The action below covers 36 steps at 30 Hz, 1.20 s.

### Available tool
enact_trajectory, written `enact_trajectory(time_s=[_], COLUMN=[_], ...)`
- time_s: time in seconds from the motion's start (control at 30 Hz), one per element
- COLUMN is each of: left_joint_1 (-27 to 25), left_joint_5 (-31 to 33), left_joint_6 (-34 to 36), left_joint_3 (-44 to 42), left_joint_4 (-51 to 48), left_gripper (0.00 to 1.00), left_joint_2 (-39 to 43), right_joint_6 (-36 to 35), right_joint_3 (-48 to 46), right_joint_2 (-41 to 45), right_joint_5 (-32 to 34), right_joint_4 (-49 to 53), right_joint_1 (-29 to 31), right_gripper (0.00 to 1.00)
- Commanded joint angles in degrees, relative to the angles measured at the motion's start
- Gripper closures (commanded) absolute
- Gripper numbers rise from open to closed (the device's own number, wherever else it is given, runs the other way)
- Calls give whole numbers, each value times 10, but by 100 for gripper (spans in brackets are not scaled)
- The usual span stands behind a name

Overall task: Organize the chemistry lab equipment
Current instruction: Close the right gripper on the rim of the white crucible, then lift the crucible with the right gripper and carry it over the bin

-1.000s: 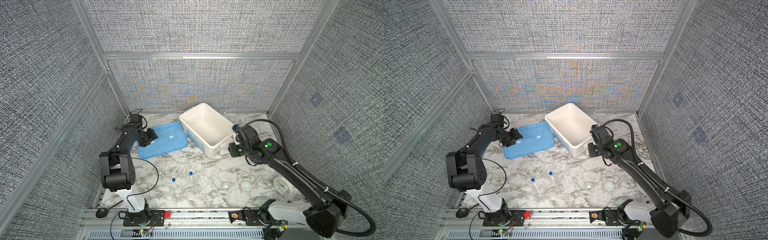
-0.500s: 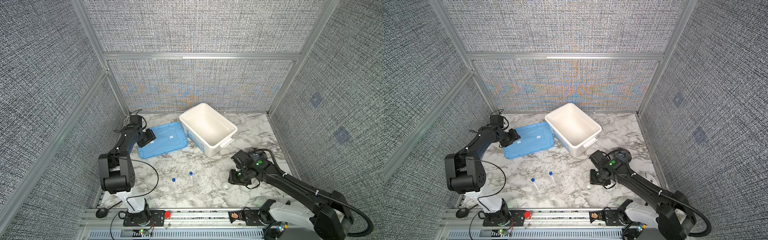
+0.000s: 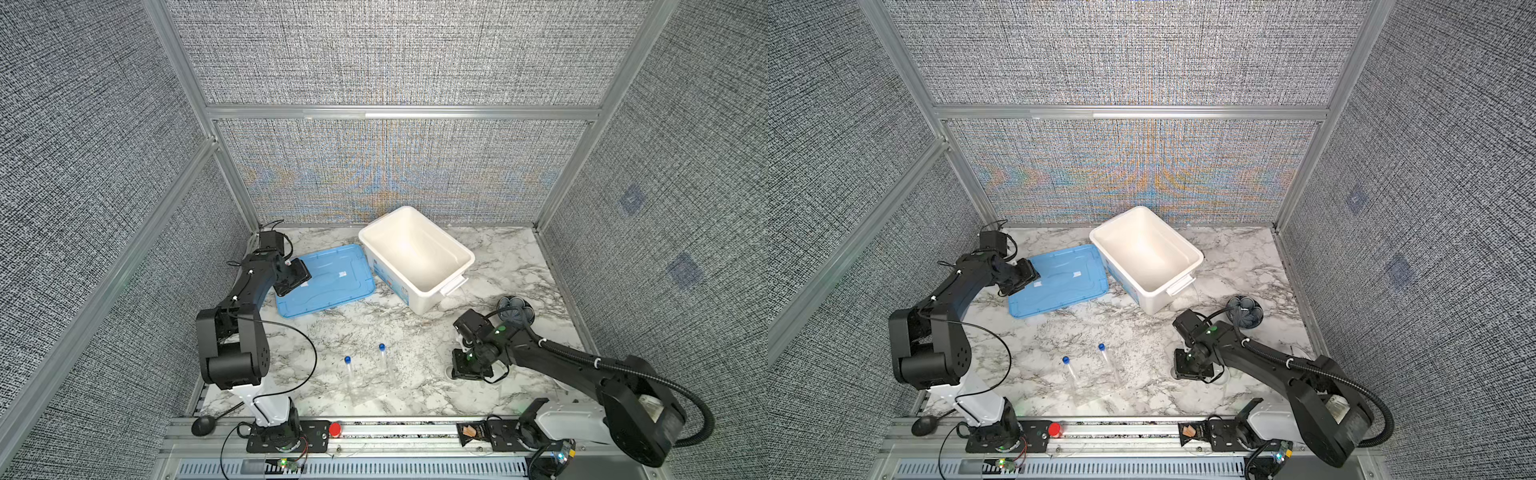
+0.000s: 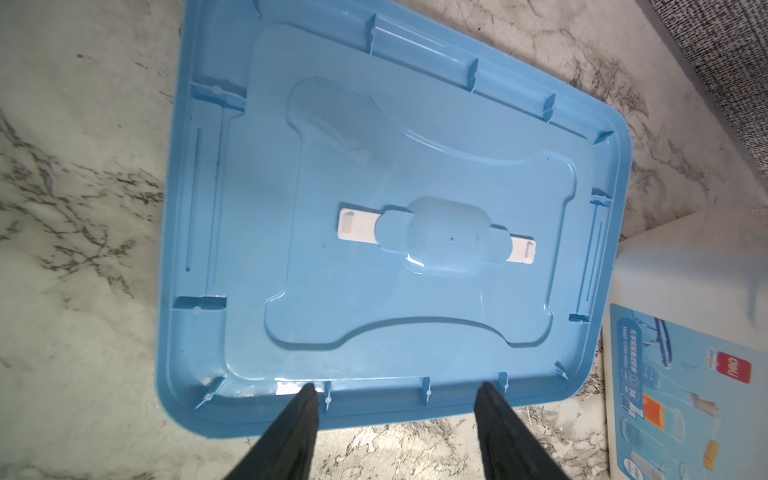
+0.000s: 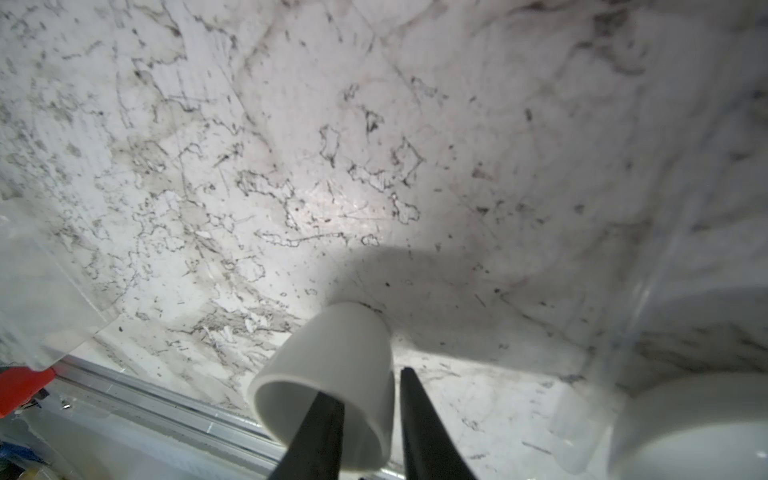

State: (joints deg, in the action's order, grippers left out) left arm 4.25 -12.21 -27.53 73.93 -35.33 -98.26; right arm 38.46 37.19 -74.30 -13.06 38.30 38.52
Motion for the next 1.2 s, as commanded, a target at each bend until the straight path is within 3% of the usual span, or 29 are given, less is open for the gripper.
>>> enact_trajectory(time_s=[0.0, 0.23, 0.53, 0.8, 0.93, 1.17], left_joint_1=[0, 0, 0, 0, 0, 0], left_joint_5=[-6, 2, -6, -14, -18, -20], left_joint_6=[0, 5, 7, 3, 4, 1], left_joint_3=[7, 18, 14, 13, 17, 2], left_joint_4=[-2, -13, -14, -17, -27, -32], left_gripper=[38, 38, 38, 38, 38, 38], left_joint_2=[0, 6, 11, 14, 18, 34], right_joint_6=[7, 13, 1, -90, -171, -327], right_joint_3=[0, 8, 64, 224, 341, 616], right_joint_2=[-1, 38, 116, 137, 76, -157], right_joint_5=[2, 35, 106, 222, 192, 124], right_joint_4=[-11, 9, 55, 94, 99, 150], right_joint_1=[1, 1, 1, -10, -46, -79], right_gripper=[84, 100, 100, 100, 100, 100])
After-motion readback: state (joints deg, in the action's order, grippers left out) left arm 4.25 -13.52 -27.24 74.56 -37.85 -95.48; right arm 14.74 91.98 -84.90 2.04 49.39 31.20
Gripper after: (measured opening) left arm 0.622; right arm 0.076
